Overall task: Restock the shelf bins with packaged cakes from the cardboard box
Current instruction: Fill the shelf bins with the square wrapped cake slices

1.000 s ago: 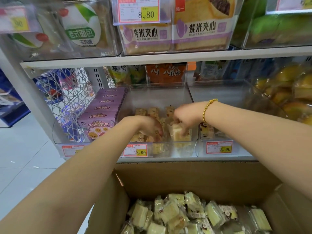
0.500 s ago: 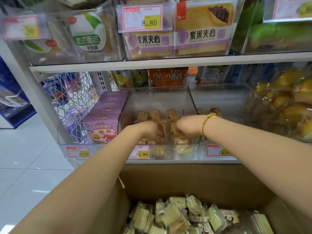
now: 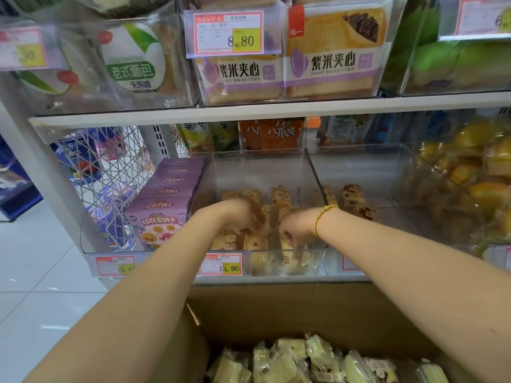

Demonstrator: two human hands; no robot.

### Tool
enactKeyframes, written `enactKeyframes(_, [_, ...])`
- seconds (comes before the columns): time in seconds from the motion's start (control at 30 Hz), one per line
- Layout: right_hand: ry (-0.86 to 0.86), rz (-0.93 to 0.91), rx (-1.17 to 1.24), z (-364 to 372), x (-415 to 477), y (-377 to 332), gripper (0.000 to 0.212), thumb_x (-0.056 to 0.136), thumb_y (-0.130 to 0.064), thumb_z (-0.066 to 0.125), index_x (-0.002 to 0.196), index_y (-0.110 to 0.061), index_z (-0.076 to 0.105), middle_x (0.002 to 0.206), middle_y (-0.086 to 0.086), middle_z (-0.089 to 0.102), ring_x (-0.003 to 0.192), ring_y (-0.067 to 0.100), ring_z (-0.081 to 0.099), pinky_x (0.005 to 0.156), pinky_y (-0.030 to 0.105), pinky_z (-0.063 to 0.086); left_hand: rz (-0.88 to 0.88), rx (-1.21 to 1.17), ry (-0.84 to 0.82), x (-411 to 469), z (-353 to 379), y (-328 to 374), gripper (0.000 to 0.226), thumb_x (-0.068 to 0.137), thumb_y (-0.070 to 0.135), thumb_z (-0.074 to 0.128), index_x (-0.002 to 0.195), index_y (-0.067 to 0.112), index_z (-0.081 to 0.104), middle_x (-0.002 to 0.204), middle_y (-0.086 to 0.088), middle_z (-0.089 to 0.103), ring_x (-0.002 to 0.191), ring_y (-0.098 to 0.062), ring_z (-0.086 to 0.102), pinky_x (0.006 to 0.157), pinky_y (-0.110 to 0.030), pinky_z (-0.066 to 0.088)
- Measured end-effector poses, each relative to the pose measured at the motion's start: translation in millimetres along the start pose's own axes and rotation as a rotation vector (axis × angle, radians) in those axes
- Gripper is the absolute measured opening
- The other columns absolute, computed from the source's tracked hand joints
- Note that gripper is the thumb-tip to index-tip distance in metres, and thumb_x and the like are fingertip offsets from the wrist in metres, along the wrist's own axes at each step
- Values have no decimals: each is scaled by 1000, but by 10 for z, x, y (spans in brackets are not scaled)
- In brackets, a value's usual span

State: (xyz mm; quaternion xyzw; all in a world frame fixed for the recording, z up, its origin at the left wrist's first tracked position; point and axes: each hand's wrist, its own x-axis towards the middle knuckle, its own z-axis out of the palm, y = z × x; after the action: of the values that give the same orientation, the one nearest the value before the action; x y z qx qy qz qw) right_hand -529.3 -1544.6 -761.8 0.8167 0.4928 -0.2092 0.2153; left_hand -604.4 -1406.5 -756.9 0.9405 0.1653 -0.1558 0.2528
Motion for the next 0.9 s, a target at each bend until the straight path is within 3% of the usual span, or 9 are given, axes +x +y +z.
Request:
enactKeyframes(0.07, [-54,2,31,-41,-5,7,21,88,-23,66,75,-16,52,83,0,59,86,22,59,71,27,51,56,174,194,84,-2,32,42,90,19,65,130,24,56,132,-2,57,110,-18,58,90,-28,50])
enactKeyframes(0.13, [-91,49,101,-140,-27,40,16,89,-25,67,96,-12,62,100,6,66,90,23,66,82,32,55,102,219,212,132,39,118,48,92,25,62,138,28,48,145,0,45,122,-21,50,95,-29,46])
enactKeyframes(0.17, [-59,93,133,-196,-24,67,19,91,-20,63,107,-9,62,102,8,64,85,22,65,81,30,54,127,224,183,153,72,162,49,93,27,60,140,28,46,146,0,44,124,-22,50,95,-28,44])
enactKeyframes(0.3, [227,227,262,-237,149,119,17,95,-2,42,106,-3,56,82,8,51,64,15,44,59,24,42,104,314,51,301,261,208,49,96,28,54,142,18,43,142,-6,49,120,-24,53,99,-32,45])
enactKeyframes(0.4, [179,243,322,-134,320,88,32,99,-6,39,126,3,53,121,15,57,92,23,52,83,30,46,27,379,51,419,311,135,50,95,39,53,140,19,47,137,-7,53,115,-25,56,94,-34,49])
enactKeyframes(0.47, [162,278,331,-70,392,87,35,100,-9,38,132,2,48,133,17,52,110,27,56,85,28,44,-13,444,49,425,320,108,50,96,42,49,141,20,45,136,-8,53,114,-25,56,92,-34,48])
enactKeyframes(0.6, [149,307,421,-62,366,83,38,100,-11,44,135,2,44,134,17,52,94,25,59,59,23,45,-46,521,23,372,318,104,48,101,40,40,144,18,41,137,-8,52,113,-24,55,89,-31,44])
enactKeyframes(0.77, [110,252,575,-69,335,95,48,99,-10,46,144,0,35,143,20,44,126,31,50,99,35,45,2,397,-137,240,200,188,64,96,55,42,150,22,29,152,-3,37,134,-24,41,107,-36,35])
enactKeyframes(0.9, [104,224,673,-85,264,101,51,97,-10,46,146,-5,34,143,19,44,129,31,48,105,39,42,-22,360,-144,77,131,45,70,86,53,61,146,25,37,147,1,43,131,-23,45,108,-40,39])
